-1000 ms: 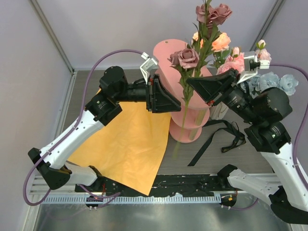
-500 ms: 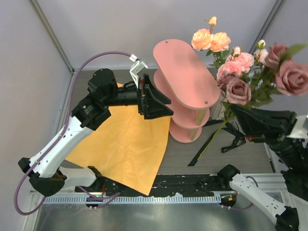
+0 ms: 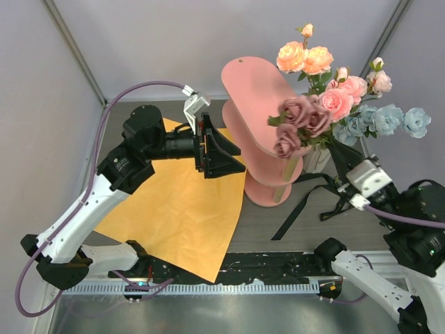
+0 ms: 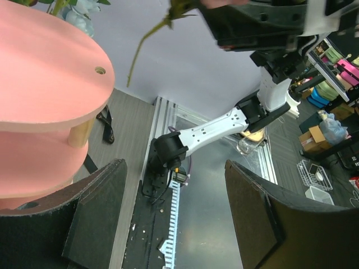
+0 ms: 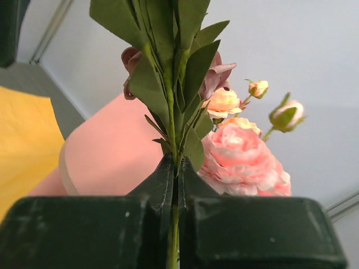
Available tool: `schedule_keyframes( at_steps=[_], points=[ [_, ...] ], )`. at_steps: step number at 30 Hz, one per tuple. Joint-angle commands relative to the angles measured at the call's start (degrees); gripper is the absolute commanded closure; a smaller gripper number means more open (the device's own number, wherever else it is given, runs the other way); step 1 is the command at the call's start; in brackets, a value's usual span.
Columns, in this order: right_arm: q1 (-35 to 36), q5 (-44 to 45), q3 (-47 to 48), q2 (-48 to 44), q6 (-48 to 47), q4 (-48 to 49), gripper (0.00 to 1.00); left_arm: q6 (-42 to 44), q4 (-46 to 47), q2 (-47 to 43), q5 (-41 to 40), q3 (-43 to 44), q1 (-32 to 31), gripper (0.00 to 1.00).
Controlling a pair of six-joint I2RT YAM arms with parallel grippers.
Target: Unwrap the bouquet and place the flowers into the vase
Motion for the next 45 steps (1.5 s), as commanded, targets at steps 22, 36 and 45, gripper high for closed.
schedule_keyframes(
  at_steps=[22, 36, 45],
  points=[
    [-2.0, -12.3, 11.1, 30.2, -21.9, 9.6, 0.99, 6.0, -4.9, -8.0, -3.9, -3.2, 0.1, 0.25],
    [-17.2, -23.2, 8.3, 33.5, -14.7, 18.3, 0.99, 6.3, -4.7, -7.7, -3.6, -4.0, 0.2, 0.25],
    [-19.5, -22.6, -4.2, 30.4, -10.4, 31.2, 0.99, 6.7, -5.1, -7.5, -3.5, -4.0, 0.2, 0.25]
  ],
)
